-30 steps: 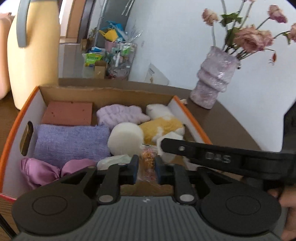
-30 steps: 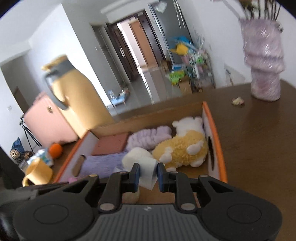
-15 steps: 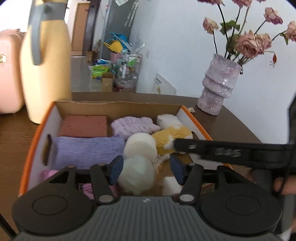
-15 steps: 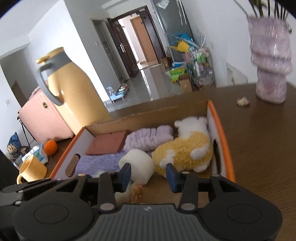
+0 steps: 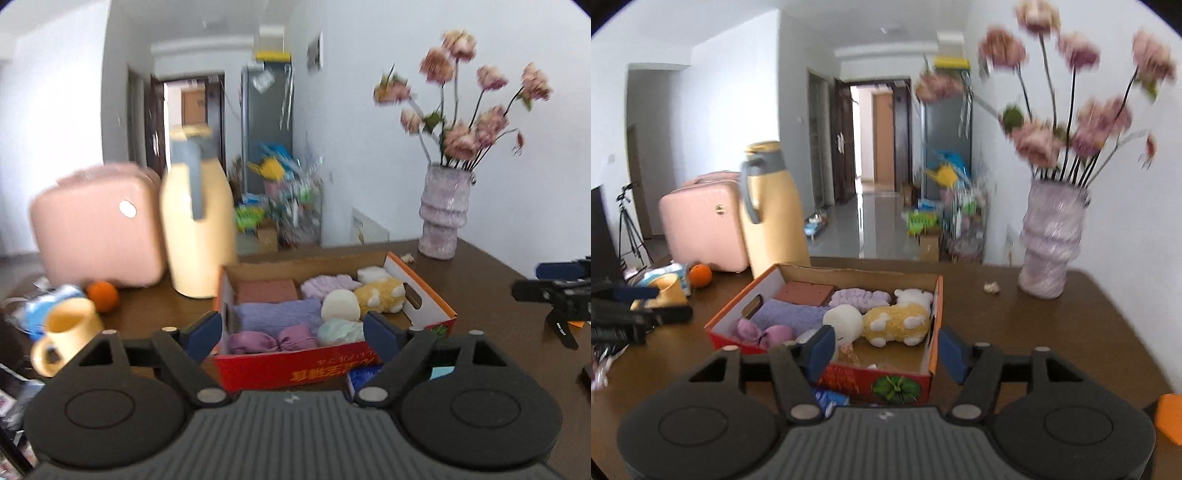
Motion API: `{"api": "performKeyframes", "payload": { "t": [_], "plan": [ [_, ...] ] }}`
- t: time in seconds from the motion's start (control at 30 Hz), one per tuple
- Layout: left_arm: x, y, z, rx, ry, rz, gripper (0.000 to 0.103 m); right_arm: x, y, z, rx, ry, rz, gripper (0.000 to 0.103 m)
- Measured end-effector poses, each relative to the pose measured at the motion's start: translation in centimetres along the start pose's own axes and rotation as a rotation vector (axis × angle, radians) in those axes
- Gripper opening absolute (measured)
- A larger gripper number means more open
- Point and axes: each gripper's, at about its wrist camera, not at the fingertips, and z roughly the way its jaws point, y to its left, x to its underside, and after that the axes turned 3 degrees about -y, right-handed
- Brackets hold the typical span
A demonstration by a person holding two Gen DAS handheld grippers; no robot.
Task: Organize soft objects
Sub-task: 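Open both grippers inside the box and withdraw them, then close both grippers together on the light blue fuzzy toy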
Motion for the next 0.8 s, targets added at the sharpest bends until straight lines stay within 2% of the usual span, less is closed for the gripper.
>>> {"api": "performKeyframes", "payload": {
  "t": [0.1, 0.17, 0.23, 0.37, 0.5, 0.6, 0.8],
  "plan": [
    [1.9, 0.0, -4.3, -0.012, -0.059, 0.006, 0.096, 2.1, 1.1, -4.7, 0.005, -0.046, -0.042, 0.069],
    [3.9, 0.0, -7.1, -0.02, -0.087, 0.006, 0.097, 3.7, 1.8, -7.3, -0.006, -0.069, -0.053, 0.074],
    [6.2, 0.1, -9.5, -0.028, -0.09, 0.0, 0.097, 5.7, 2.9, -10.1, -0.018, -0.097, -0.057, 0.079],
    [10.8, 0.3, -13.0, -0.057, -0.058, -0.052, 0.098, 10.8, 4.9, -14.4, -0.035, -0.13, -0.07, 0.08],
    [13.8, 0.0, -14.4, -0.036, 0.027, -0.036, 0.098, 15.6, 6.4, -17.2, 0.002, -0.12, -0.035, 0.081],
    [14.1, 0.0, -14.3, -0.037, 0.045, -0.041, 0.098, 17.6, 6.6, -17.8, -0.041, -0.083, 0.045, 0.081],
    [13.9, -0.3, -13.5, -0.015, 0.04, -0.059, 0.098, 17.9, 6.8, -17.8, -0.004, -0.076, 0.038, 0.081]
  ]
}}
